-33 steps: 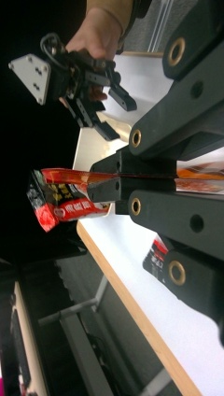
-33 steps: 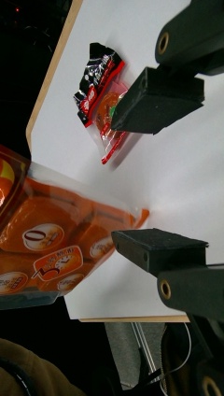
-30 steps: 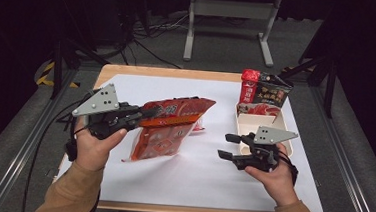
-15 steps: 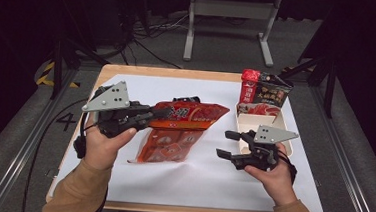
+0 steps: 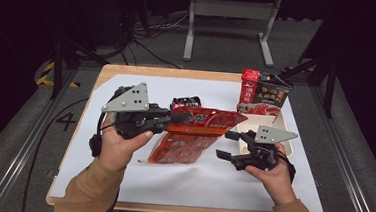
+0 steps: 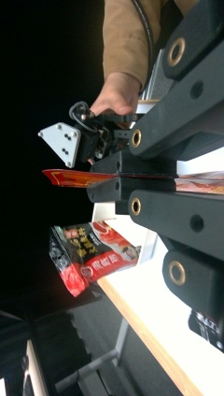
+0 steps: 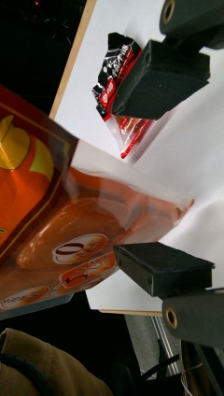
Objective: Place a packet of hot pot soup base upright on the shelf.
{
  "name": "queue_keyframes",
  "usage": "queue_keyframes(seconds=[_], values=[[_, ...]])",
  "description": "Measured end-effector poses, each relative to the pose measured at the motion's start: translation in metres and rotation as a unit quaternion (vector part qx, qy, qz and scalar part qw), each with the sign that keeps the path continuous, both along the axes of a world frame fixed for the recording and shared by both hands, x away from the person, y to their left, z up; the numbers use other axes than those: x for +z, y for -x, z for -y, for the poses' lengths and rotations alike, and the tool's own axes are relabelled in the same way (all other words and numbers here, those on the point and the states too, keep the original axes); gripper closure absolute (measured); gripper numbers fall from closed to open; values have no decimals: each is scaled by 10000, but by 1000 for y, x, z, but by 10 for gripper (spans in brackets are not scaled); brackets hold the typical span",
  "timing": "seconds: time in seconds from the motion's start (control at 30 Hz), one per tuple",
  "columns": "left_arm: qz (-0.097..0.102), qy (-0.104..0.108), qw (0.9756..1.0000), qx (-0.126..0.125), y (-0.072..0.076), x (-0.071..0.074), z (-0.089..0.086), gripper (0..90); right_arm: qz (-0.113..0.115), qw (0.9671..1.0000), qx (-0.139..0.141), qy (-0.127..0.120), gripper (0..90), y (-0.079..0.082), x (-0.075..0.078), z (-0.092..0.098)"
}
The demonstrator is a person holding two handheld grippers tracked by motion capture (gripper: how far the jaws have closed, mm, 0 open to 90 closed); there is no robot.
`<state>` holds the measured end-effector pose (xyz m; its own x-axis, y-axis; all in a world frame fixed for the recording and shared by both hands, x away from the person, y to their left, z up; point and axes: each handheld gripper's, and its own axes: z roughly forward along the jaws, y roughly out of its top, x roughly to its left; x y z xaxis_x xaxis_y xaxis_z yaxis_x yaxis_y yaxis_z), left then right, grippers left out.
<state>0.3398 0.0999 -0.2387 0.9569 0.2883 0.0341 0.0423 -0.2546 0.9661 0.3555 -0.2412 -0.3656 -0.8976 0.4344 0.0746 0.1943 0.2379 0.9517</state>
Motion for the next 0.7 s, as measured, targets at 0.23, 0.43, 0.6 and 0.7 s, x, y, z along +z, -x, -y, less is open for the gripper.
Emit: queue_keyframes(seconds=[0.23, 0.43, 0.6, 0.7], values=[[-11, 29, 9999, -133, 0, -1, 10, 900, 77, 10000, 43, -21, 270, 1, 0, -2], [-6, 57, 9997, -251, 1, -2, 16, 900, 160, 9998, 125, -58, 254, 2, 0, -4], [-16, 105, 9994, -334, 1, -2, 18, 900, 179, 9995, 168, -172, 252, 3, -1, -5], [-13, 130, 9993, -346, 1, -2, 20, 900, 217, 9992, 183, -287, 248, 2, -1, -4]])
